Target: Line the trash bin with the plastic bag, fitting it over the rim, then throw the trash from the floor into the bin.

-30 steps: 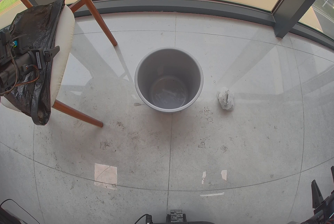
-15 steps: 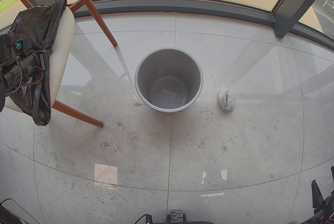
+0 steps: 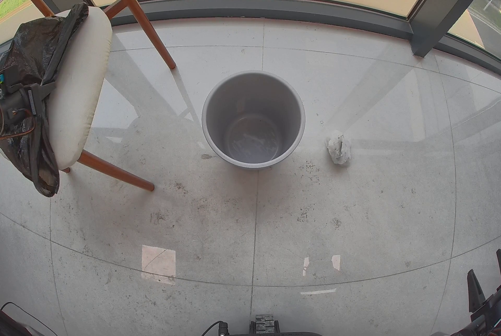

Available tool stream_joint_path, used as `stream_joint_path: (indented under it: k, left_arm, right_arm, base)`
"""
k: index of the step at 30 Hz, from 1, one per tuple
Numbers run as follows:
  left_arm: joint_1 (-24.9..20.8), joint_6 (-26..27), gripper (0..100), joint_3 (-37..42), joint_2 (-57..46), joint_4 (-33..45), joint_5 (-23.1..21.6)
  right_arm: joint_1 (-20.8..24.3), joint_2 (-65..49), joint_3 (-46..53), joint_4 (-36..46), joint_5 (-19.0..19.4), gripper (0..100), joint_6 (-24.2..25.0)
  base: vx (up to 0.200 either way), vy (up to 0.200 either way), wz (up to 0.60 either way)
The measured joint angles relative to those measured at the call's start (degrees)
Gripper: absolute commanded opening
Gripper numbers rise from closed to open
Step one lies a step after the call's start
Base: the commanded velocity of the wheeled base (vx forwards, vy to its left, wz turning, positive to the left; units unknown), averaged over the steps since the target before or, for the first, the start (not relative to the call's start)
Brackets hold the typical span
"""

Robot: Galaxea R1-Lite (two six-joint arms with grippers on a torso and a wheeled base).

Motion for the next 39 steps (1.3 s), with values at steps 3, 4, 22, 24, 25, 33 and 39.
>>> stream_joint_path:
  k: [3,4,22,24,25,33,39]
  left_arm:
    - [4.27,-0.59,0,0.00,-0.57,0.16,-7.84]
    - [5.56,-1.24,0,0.00,-0.74,0.20,-9.94]
    - [7.96,-24.05,0,0.60,-6.14,0.55,-30.88]
    - [5.84,-27.09,0,1.34,-7.30,0.52,-31.23]
    - [4.55,-28.26,0,1.67,-7.88,0.52,-31.23]
    - [-7.73,-33.07,0,4.77,-12.31,0.52,-31.68]
    - [-9.85,-32.67,0,5.62,-13.06,0.24,-35.80]
  right_arm:
    - [0.02,0.02,0.00,0.00,0.02,100,-0.07]
    - [0.00,0.02,0.00,0.00,0.05,100,-0.10]
    - [-0.09,0.02,0.00,-0.06,0.27,100,-0.62]
    - [-0.09,0.00,0.00,-0.04,0.33,100,-0.62]
    - [-0.09,0.00,0.00,-0.04,0.35,100,-0.65]
    - [0.00,0.02,0.00,0.00,0.46,100,-0.65]
    - [0.00,0.02,0.00,0.00,0.51,100,-0.54]
  base:
    - [0.000,0.000,0.00]
    - [0.000,0.000,0.00]
    - [0.000,0.000,0.00]
    - [0.000,0.000,0.00]
    - [0.000,0.000,0.00]
    - [0.000,0.000,0.00]
    - [0.000,0.000,0.00]
